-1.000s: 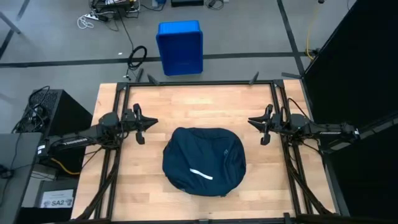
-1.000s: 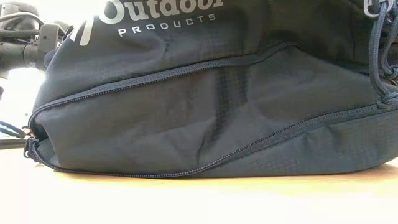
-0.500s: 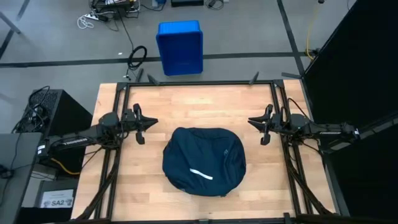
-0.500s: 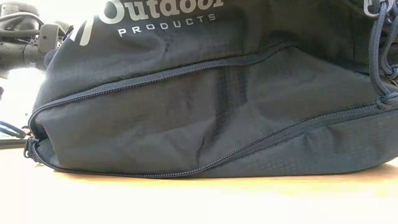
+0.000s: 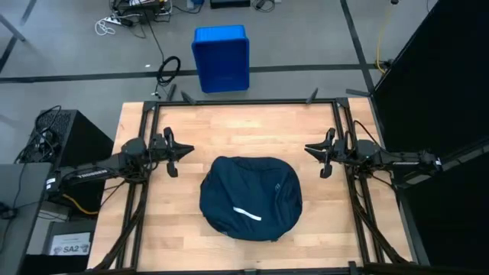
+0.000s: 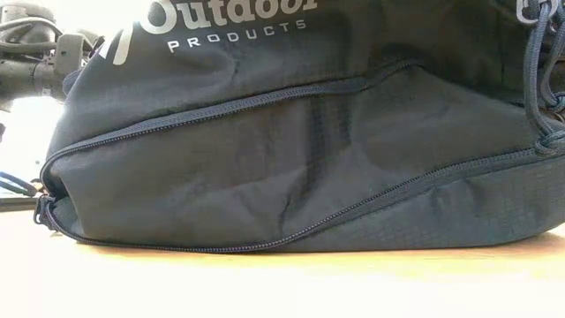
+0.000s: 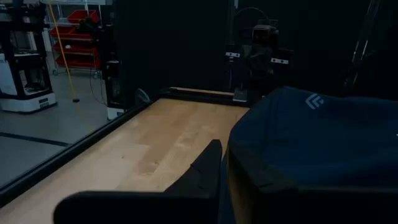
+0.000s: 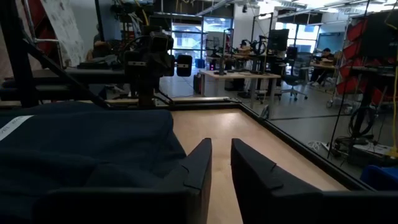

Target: Unpack backpack

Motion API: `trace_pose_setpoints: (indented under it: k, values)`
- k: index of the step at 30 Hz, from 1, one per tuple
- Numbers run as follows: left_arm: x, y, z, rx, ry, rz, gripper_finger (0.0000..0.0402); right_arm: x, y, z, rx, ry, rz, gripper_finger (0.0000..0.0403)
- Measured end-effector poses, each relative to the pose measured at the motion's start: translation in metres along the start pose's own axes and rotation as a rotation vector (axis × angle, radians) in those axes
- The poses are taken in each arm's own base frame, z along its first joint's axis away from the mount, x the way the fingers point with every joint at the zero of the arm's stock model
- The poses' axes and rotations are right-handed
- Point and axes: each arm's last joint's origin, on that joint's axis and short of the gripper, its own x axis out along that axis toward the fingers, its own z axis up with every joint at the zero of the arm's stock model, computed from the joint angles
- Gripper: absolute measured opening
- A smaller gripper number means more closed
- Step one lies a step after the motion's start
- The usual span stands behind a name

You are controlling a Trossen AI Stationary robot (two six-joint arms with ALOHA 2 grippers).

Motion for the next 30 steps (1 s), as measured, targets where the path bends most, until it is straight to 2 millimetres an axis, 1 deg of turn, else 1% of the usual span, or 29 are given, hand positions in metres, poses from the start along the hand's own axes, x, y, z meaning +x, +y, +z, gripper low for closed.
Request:
trace_pose_setpoints:
  k: [6, 22, 30]
  values:
    - [0.0000, 0.0000, 0.0001, 0.000, 0.000, 0.000, 0.0000, 0.0000, 0.0000, -0.0001, 0.000, 0.000, 0.000, 0.0041]
    - [0.0000, 0.0000, 0.0001, 0.000, 0.000, 0.000, 0.0000, 0.0000, 0.0000, 0.0000, 0.000, 0.000, 0.000, 0.0025]
    - [0.0000, 0.0000, 0.0000, 0.000, 0.000, 0.000, 0.0000, 0.0000, 0.0000, 0.0000, 0.000, 0.000, 0.000, 0.0030]
